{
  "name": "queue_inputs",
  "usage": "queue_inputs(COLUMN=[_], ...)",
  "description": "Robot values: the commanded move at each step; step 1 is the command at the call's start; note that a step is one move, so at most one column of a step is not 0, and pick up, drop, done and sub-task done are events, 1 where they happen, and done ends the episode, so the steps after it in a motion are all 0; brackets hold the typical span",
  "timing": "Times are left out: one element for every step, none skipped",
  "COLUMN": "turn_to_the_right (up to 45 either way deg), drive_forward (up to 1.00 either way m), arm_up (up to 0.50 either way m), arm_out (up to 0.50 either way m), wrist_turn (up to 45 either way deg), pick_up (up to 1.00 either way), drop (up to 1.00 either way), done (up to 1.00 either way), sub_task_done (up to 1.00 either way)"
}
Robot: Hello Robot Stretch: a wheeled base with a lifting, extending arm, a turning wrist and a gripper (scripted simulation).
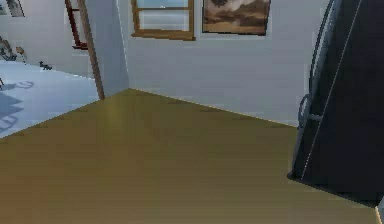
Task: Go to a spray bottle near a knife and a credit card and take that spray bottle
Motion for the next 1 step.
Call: queue_inputs(turn_to_the_right=[-3.0], drive_forward=[0.00], arm_up=[0.00], arm_out=[0.00], wrist_turn=[0.0], pick_up=[0.00], drop=[0.00], done=[0.00], sub_task_done=[0.00])
